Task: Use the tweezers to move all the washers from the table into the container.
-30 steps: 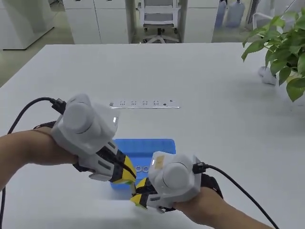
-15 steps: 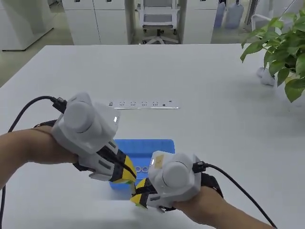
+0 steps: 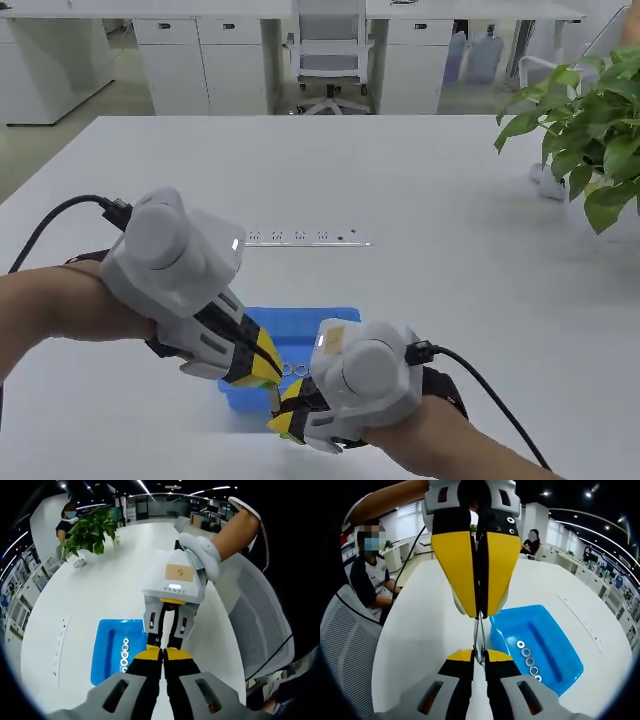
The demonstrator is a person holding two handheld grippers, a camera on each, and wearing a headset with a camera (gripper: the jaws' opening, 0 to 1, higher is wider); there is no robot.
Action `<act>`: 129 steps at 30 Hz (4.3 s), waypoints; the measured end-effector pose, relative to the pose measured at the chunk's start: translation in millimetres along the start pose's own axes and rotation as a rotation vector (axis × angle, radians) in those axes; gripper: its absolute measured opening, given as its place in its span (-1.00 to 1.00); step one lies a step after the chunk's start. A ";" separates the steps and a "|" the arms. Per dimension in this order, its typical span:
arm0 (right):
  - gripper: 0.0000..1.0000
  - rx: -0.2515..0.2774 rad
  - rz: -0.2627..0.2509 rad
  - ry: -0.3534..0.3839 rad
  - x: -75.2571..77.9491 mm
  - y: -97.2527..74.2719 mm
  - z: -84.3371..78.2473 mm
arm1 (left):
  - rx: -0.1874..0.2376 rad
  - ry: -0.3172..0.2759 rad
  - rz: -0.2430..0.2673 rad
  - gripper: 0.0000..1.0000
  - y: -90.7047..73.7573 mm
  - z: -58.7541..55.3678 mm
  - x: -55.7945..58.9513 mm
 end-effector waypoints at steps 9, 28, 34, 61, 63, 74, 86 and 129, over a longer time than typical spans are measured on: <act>-0.82 0.014 -0.010 -0.017 3.0 -9.3 13.1 | -0.005 0.021 0.005 -0.90 -11.0 10.7 5.0; -0.81 0.033 -0.044 -0.041 31.8 -17.9 33.1 | -0.013 0.075 0.043 -0.90 -32.5 29.2 -9.2; -0.81 0.033 -0.058 -0.042 44.7 -16.6 31.2 | -0.013 0.088 0.047 -0.90 -33.2 32.5 -21.1; -0.81 -0.007 -0.054 -0.017 69.7 17.0 -2.1 | -0.005 0.064 0.018 -0.90 -9.9 9.0 -66.3; -0.81 -0.010 -0.053 -0.015 71.8 20.3 -5.2 | -0.004 0.061 0.018 -0.90 -7.7 6.5 -69.7; -0.80 -0.031 -0.034 -0.018 73.4 32.8 -19.0 | 0.000 0.048 0.009 -0.90 3.3 -5.9 -79.3; -0.80 -0.037 -0.028 -0.008 75.3 39.0 -24.1 | 0.007 0.041 0.011 -0.90 6.1 -10.5 -84.0; -0.89 0.029 -0.072 -0.031 57.1 -17.7 19.9 | -0.011 0.114 0.019 -0.90 -27.4 34.6 -36.4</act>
Point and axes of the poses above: the centre of the closed fingertips' face, and the gripper's own axes: y roughly forward along the fingers, x roughly to its right, z roughly out of its top, the point moved 1 cm from there along -y, roughly backward along the fingers, and after that the axes turned 14 degrees about -z, right-handed, at the moved point
